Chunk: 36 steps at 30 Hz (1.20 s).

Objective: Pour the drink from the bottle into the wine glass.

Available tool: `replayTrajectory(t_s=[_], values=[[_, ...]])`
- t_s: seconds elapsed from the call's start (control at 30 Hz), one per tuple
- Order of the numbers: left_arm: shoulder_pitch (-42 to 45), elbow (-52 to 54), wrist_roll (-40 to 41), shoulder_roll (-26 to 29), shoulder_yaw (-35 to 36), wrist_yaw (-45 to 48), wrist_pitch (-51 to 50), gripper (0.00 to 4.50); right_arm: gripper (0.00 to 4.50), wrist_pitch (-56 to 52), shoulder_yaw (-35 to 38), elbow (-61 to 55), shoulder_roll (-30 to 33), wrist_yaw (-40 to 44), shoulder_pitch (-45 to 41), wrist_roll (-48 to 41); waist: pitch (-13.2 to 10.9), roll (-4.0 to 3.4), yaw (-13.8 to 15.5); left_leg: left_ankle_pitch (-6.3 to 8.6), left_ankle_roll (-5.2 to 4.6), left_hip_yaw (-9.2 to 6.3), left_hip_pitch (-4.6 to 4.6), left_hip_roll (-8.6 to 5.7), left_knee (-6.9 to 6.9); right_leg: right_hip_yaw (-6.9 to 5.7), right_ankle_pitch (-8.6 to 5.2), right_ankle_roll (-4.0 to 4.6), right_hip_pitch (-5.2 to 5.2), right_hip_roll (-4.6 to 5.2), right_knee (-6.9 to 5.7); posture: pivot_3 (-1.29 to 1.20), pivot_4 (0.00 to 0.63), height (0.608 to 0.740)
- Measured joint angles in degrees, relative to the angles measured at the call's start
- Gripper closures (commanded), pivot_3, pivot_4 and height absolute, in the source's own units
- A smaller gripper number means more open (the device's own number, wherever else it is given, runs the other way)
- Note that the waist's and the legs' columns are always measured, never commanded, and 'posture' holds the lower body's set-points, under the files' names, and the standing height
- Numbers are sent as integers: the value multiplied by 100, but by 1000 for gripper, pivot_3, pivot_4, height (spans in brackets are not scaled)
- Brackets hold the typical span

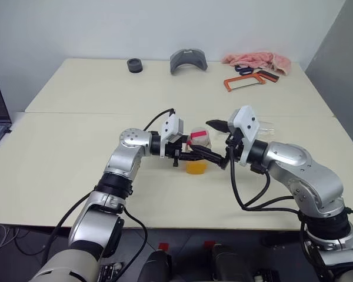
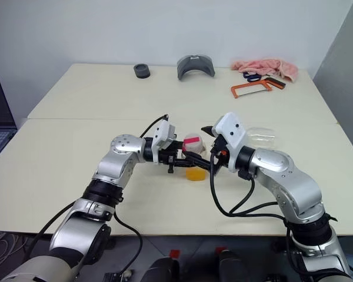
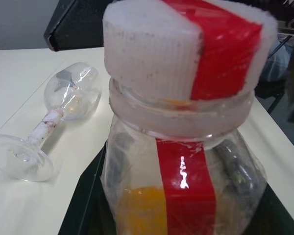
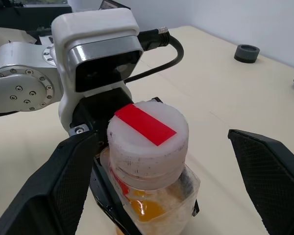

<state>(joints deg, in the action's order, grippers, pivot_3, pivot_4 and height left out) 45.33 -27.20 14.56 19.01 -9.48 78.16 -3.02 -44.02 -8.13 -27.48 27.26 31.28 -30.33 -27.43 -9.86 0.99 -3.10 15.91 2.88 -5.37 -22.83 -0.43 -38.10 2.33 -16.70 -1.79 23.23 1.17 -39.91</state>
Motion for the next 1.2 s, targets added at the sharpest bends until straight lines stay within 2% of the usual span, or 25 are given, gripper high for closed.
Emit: replayTrajectory(t_s=[0.07, 0.23, 0.27, 0.3, 0.53, 0.73, 0.83, 0.97, 1.1, 1.2], values=[[0, 0, -1, 0, 0, -1, 0, 2766, 569, 1, 0, 28, -57, 0, -3, 28, 0, 0, 0, 0, 0, 0, 0, 0, 0, 0, 0, 0, 0, 0, 0, 0, 150, 740], [0, 0, -4, -4, 0, -21, -1, 2766, 2246, 1, -21, 30, -175, 74, -4, 13, 0, 0, -2, 0, 0, 0, 0, 0, 0, 0, 0, 0, 0, 0, 0, 0, 150, 740], [0, 0, -4, -3, 0, -22, -1, 2766, 2541, 1, -27, 28, -186, 83, -4, 16, 0, 0, -2, 0, 0, 0, 0, 0, 0, 0, 0, 0, 0, 0, 0, 0, 150, 740], [0, 0, -4, -3, 0, -21, -1, 2766, 2638, 1, -27, 29, -190, 85, -4, 19, 0, 0, -2, 0, 0, 0, 0, 0, 0, 0, 0, 0, 0, 0, 0, 0, 150, 740], [0, 5, -1, -1, 22, -24, 0, 2766, 2636, 108, -28, 28, -255, 81, 37, 101, 0, 0, -3, 0, 0, 0, 0, 0, 0, 0, 0, 0, 0, 0, 0, 0, 150, 740], [-39, 43, -13, 6, 30, -47, -13, 2777, 2777, 933, 31, -223, -313, -73, 158, 594, 0, 1, -2, 0, 0, -2, 0, 0, 0, -1, 0, 0, 0, 0, 0, 0, 150, 740], [-62, 85, -11, 9, 30, -47, -13, 2777, 2777, 953, 308, -281, -656, -263, 292, 353, 0, 0, -2, -1, 1, -1, 1, 2, 0, 1, 0, 0, 0, 0, -2, 0, 150, 740], [-77, 104, -9, -1, 28, -53, -15, 2777, 2777, 498, 850, -426, -944, -462, 433, -452, 1, 0, 1, -1, 1, -5, -1, 5, 0, -1, 0, 0, 0, 3, -2, 0, 150, 740], [-114, 133, 11, 38, 58, -151, -19, 2778, 2777, 264, 1648, -648, -257, -428, 1389, -730, 1, 1, 75, 1, -1, -6, -3, 0, 1, -1, 0, 0, -6, 8, 5, 0, 150, 740], [-121, 96, 16, 145, 150, -273, -37, 2778, 2777, 480, 1992, -506, -40, -502, 2239, -428, 1, 0, 81, 1, -2, 12, 4, -4, 3, 7, 0, 0, -5, 0, 2, 0, 150, 740]])
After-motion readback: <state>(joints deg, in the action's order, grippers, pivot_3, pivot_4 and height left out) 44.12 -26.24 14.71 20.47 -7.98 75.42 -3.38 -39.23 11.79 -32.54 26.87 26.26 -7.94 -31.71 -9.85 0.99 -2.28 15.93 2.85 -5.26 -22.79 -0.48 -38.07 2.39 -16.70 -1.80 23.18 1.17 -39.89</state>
